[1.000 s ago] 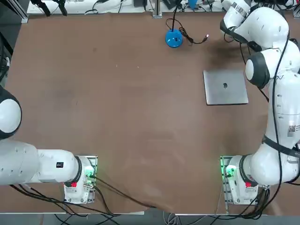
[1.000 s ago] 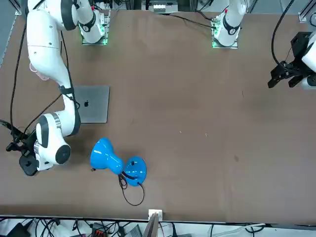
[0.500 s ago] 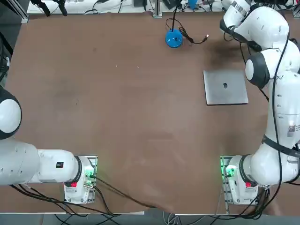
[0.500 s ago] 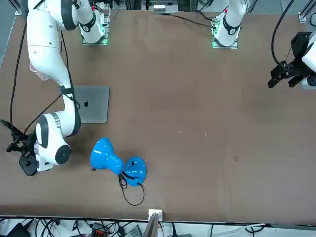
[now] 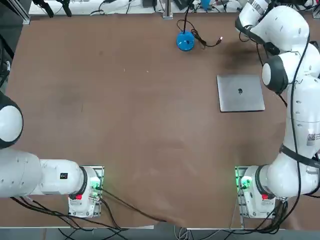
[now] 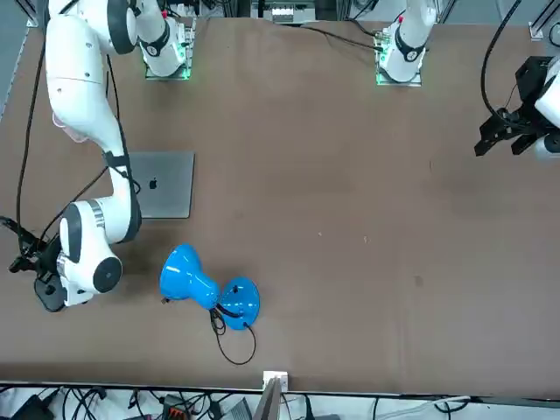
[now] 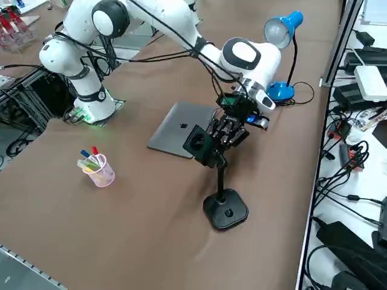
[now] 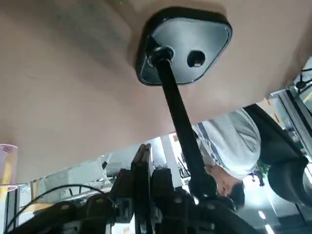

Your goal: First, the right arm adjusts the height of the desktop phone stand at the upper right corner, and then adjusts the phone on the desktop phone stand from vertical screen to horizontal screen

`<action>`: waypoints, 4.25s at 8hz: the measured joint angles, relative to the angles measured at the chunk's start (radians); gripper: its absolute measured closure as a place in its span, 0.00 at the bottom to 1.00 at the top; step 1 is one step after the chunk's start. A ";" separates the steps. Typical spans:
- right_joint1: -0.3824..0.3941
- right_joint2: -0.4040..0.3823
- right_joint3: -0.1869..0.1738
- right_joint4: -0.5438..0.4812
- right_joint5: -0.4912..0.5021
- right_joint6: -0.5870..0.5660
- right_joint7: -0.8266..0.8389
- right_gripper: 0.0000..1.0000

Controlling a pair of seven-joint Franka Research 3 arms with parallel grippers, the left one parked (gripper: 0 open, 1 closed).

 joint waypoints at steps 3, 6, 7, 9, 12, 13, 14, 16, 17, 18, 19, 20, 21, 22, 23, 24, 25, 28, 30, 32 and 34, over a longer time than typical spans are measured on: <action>-0.005 -0.003 -0.011 0.047 0.101 -0.008 -0.062 0.82; -0.011 -0.013 -0.015 0.058 0.158 -0.010 -0.069 0.82; -0.018 -0.021 -0.015 0.062 0.181 -0.008 -0.082 0.82; -0.036 -0.032 -0.015 0.084 0.255 -0.006 -0.121 0.82; -0.067 -0.050 -0.015 0.108 0.353 -0.004 -0.144 0.82; -0.076 -0.055 -0.015 0.112 0.381 -0.002 -0.149 0.82; -0.084 -0.058 -0.015 0.116 0.404 -0.002 -0.156 0.82; -0.098 -0.069 -0.015 0.120 0.453 0.002 -0.162 0.82; -0.107 -0.076 -0.015 0.120 0.481 0.006 -0.164 0.82; -0.114 -0.081 -0.015 0.121 0.501 0.008 -0.166 0.82; -0.119 -0.084 -0.015 0.122 0.514 0.011 -0.167 0.82; -0.122 -0.088 -0.015 0.123 0.525 0.015 -0.167 0.82; -0.124 -0.093 -0.015 0.123 0.535 0.019 -0.167 0.82; -0.125 -0.100 -0.015 0.123 0.539 0.020 -0.167 0.82; -0.127 -0.108 -0.015 0.123 0.545 0.020 -0.167 0.82; -0.132 -0.118 -0.015 0.123 0.563 0.020 -0.167 0.82; -0.140 -0.129 -0.015 0.123 0.587 0.020 -0.168 0.82; -0.156 -0.138 -0.014 0.123 0.618 0.020 -0.174 0.81; -0.160 -0.142 -0.014 0.123 0.647 0.024 -0.220 0.81; -0.192 -0.157 -0.016 0.123 0.735 0.024 -0.268 0.82; -0.213 -0.164 -0.016 0.124 0.790 0.027 -0.293 0.82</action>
